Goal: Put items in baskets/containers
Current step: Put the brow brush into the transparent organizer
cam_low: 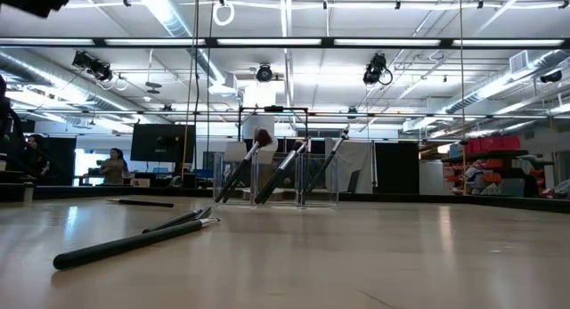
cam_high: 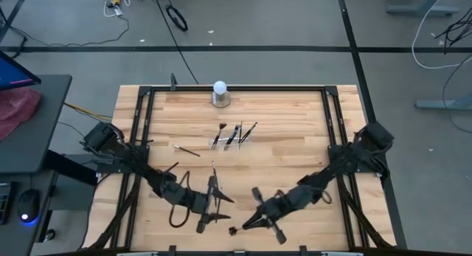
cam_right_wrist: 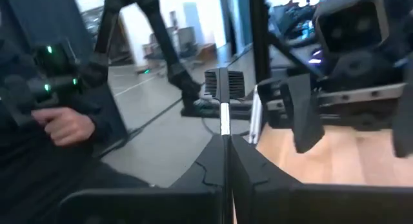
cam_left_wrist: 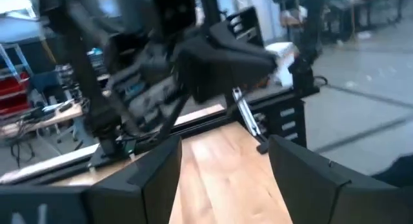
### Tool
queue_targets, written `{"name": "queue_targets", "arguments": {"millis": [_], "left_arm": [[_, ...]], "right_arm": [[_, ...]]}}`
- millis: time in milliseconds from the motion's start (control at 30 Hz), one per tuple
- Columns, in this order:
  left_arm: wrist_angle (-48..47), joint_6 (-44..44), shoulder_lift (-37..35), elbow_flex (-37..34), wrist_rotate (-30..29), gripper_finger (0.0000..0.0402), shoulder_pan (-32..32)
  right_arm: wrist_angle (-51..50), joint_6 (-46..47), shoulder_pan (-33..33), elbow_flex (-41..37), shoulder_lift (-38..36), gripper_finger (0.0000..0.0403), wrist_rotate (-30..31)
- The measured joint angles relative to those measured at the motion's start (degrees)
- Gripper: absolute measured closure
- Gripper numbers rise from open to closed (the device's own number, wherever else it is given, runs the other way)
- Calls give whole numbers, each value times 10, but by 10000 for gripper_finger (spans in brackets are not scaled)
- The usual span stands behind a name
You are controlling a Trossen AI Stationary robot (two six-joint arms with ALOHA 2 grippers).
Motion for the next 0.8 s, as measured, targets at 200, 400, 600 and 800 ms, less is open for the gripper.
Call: {"name": "queue_targets", "arguments": {"millis": [200, 400, 600, 800], "left_arm": [[-78, 49, 0, 53, 75, 135, -12], [-73, 97, 0, 73, 79, 139, -34], [-70, 104, 3, 98, 86, 165, -33], [-72, 112, 6, 103, 126, 196, -27]], "right_arm": [[48, 2, -15, 19, 45, 399, -44], [52, 1, -15, 19, 46, 399, -44], [53, 2, -15, 19, 46, 399, -44], [54, 4, -15, 19, 46, 399, -43]]}}
